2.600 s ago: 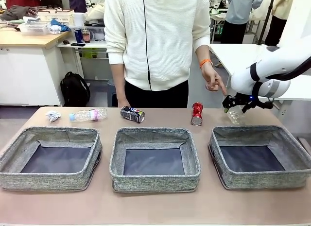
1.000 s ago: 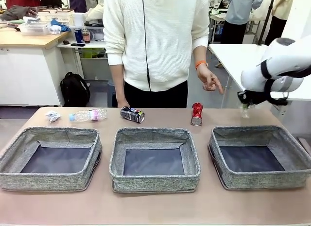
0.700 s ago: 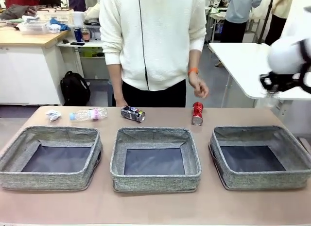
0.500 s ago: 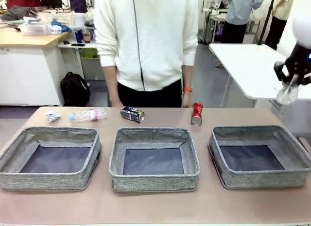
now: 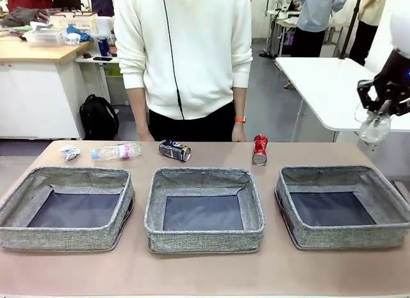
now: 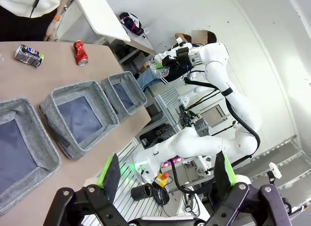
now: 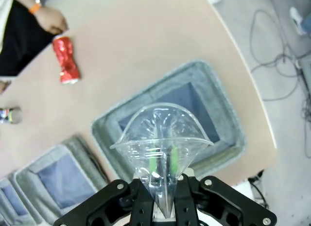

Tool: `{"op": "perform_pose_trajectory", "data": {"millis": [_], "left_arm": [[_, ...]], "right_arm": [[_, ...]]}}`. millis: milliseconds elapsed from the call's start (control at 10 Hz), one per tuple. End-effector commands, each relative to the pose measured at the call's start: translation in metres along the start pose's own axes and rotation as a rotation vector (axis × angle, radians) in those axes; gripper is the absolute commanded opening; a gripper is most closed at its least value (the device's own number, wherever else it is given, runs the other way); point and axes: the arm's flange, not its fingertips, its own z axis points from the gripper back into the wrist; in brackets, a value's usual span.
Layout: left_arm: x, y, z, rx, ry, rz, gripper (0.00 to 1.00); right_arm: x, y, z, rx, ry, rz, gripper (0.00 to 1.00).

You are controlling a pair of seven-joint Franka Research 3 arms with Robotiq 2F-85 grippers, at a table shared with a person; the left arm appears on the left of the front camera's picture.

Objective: Sort the waste into the appropriate baskets.
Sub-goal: Pick up the waste item pointed out by the person.

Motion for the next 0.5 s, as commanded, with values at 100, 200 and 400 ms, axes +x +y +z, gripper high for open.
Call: {"op": "perform_pose_trajectory", "data": {"millis": [100, 200, 400], "left_arm": [[0.002, -0.002, -0.001, -0.018, -0.005, -0.025, 1.0], [0.002, -0.002, -0.001, -0.018, -0.005, -0.025, 1.0], [0.002, -0.002, -0.001, -0.018, -0.005, -0.025, 1.0]], "right_arm": [[0.0, 0.0, 0.0, 0.0, 0.0, 0.0, 0.08], [0.003, 0.028, 0.018, -0.095, -0.013, -0.02, 0.08], [-0.011, 0.111, 0.081, -0.1, -0.088, 0.026, 0.08]]}}
